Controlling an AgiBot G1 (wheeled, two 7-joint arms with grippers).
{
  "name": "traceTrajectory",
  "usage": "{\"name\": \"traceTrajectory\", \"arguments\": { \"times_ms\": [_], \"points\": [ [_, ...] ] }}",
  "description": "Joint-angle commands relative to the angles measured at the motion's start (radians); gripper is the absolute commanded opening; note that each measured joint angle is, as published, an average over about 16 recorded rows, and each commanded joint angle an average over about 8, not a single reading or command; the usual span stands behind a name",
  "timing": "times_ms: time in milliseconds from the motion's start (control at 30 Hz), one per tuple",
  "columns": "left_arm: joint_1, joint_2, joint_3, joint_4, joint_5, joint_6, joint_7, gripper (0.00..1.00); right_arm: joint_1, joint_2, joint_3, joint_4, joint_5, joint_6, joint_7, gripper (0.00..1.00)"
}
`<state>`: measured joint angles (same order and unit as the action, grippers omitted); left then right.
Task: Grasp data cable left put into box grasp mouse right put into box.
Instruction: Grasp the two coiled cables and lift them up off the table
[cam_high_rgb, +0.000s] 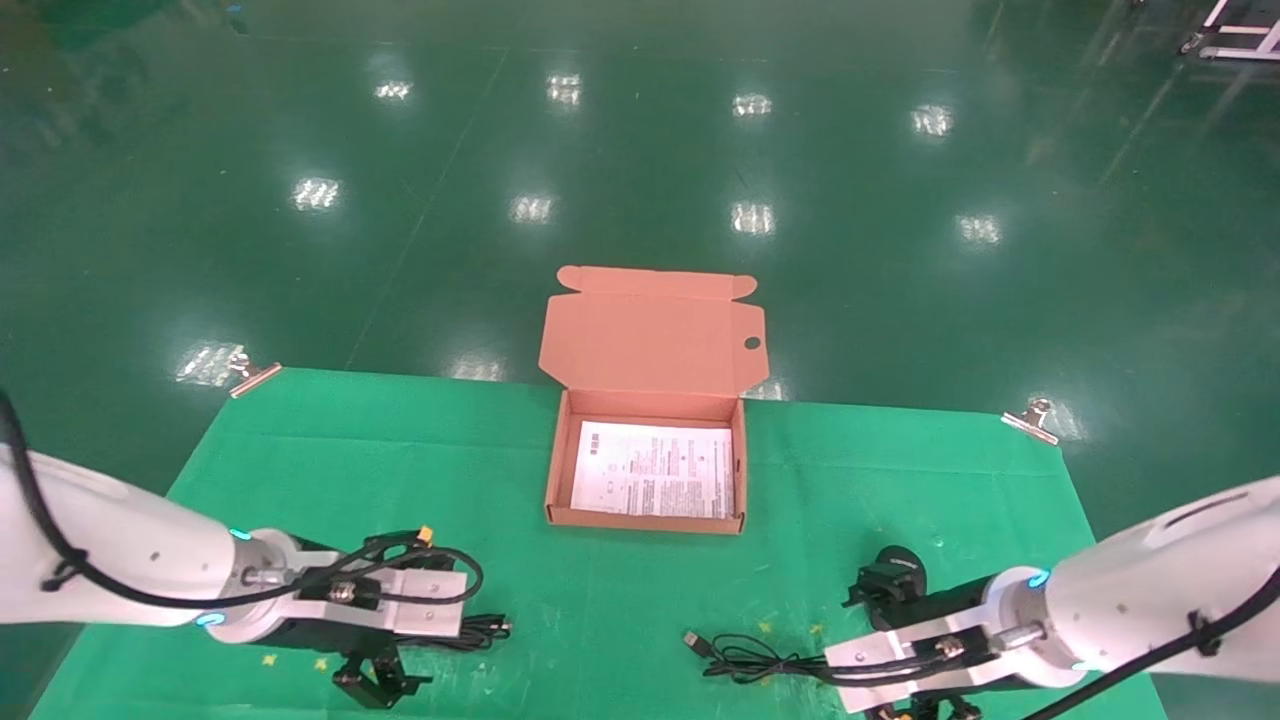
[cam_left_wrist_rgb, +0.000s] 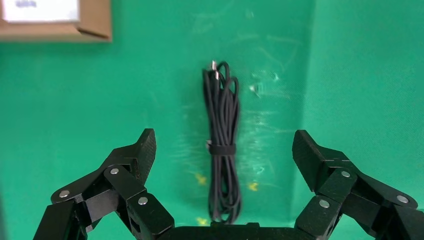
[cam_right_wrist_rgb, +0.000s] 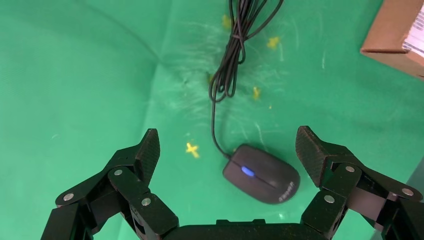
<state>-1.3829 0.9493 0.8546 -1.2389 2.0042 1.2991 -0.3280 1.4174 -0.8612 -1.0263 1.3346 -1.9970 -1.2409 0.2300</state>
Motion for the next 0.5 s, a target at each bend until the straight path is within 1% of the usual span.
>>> {"name": "traceTrajectory", "arguments": {
  "times_ms": [33, 267, 500],
  "points": [
    [0.004, 0.011, 0.007, 0.025, 0.020, -0.010, -0.009, 1.00, -0.023, -0.001, 0.001, -0.002, -0.016, 0.035, 0.016, 1.00],
    [-0.006, 0.067, 0.014, 0.187, 0.023, -0.041, 0.032, 1.00, -0.080, -0.018, 0.013, -0.054, -0.014, 0.125, 0.045, 1.00],
    [-0.019, 0.116, 0.005, 0.365, 0.001, -0.081, 0.082, 1.00, -0.108, -0.049, 0.015, -0.137, 0.004, 0.186, 0.004, 1.00]
  ]
}}
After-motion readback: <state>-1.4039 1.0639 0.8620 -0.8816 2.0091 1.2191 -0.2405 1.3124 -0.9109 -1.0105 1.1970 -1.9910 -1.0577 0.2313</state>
